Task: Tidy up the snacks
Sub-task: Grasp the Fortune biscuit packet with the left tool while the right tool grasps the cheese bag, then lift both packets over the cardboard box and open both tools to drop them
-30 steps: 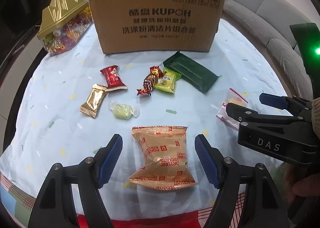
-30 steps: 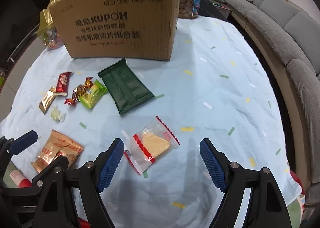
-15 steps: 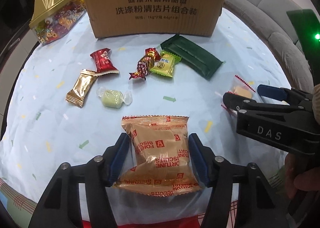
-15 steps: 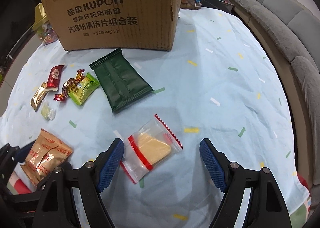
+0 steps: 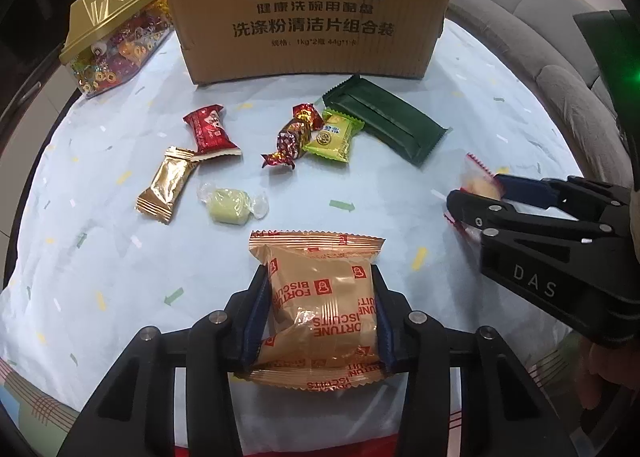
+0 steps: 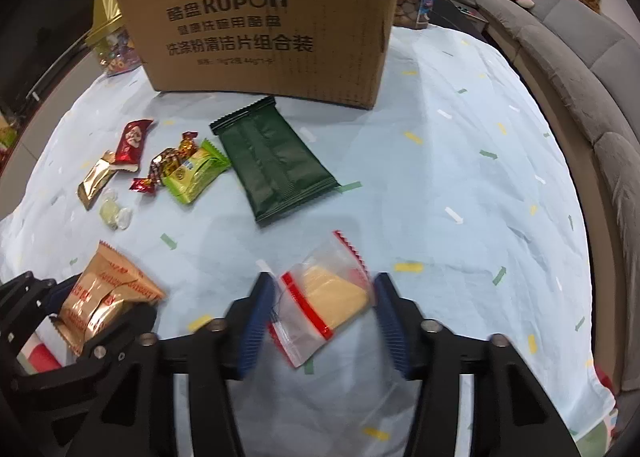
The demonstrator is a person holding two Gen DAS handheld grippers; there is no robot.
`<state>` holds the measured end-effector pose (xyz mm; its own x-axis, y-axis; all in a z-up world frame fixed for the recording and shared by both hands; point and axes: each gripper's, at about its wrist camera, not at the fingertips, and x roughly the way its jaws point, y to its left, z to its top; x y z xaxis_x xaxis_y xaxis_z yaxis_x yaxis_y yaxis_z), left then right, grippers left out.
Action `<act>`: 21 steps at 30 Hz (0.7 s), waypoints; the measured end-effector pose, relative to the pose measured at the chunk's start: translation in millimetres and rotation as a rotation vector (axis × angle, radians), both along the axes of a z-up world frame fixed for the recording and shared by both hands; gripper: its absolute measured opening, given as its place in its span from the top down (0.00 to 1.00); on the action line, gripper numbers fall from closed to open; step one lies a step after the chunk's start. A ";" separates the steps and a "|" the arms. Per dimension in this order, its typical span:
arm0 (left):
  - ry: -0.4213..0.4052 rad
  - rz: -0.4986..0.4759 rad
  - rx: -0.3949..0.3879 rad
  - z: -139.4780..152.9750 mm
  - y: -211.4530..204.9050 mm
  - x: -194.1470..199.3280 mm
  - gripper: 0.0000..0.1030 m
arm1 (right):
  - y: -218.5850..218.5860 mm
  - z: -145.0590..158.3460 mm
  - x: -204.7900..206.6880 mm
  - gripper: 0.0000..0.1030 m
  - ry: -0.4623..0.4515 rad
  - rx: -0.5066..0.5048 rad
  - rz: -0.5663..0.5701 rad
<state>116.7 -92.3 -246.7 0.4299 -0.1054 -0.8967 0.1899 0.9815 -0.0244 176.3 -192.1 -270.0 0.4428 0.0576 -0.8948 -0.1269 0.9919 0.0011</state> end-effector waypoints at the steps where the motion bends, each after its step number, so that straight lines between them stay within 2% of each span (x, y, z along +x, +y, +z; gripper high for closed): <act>1: -0.006 0.000 0.002 1.3 0.0 -0.3 0.57 | 2.1 0.4 -0.7 0.63 0.001 -0.003 0.010; 5: -0.025 -0.004 0.009 7.0 -1.3 -1.1 0.57 | 4.8 1.5 -3.0 0.66 0.004 -0.001 0.029; 21: -0.091 0.045 0.014 36.5 16.0 6.4 0.57 | 13.9 27.4 -8.8 0.66 -0.040 -0.028 0.041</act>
<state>123.1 -76.2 -210.2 0.5136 -0.0720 -0.8550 0.1466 0.9892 0.0047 167.5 -178.1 -242.5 0.4759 0.0518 -0.8780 -0.1663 0.9855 -0.0320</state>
